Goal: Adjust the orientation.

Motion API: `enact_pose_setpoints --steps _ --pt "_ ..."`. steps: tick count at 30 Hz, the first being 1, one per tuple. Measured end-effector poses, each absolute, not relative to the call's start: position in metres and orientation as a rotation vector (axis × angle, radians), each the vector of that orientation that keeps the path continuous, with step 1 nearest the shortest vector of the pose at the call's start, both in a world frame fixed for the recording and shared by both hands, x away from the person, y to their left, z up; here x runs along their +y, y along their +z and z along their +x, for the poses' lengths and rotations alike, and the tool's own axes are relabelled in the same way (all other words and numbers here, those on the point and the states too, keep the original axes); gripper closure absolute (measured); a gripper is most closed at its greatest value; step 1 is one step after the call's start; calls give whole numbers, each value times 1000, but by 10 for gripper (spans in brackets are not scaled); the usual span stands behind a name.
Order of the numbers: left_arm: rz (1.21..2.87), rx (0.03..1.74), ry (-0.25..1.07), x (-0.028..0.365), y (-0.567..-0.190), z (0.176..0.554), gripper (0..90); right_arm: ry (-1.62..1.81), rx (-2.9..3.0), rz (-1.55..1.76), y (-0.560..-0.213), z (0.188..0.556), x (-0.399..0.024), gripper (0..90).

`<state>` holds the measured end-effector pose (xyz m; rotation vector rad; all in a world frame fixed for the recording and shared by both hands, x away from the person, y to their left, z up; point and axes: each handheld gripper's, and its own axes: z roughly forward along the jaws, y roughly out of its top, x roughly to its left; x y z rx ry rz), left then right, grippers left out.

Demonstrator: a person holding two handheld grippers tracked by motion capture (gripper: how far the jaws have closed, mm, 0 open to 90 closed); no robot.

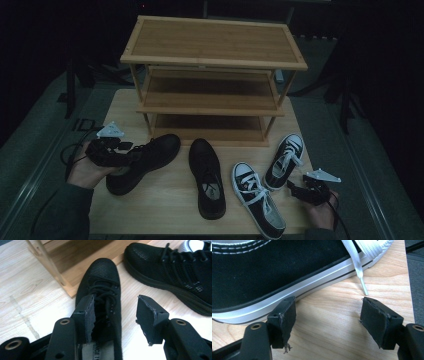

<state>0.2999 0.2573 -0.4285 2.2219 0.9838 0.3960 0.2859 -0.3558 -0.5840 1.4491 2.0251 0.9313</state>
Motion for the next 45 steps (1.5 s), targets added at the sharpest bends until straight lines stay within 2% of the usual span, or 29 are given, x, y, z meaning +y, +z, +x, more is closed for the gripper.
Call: enact_pose_setpoints --steps 26,45 --pt "2285 833 355 206 -432 295 453 931 2025 1450 -584 286 -356 283" --pt "2287 796 302 173 -437 296 421 933 2024 1452 -584 286 -356 282"
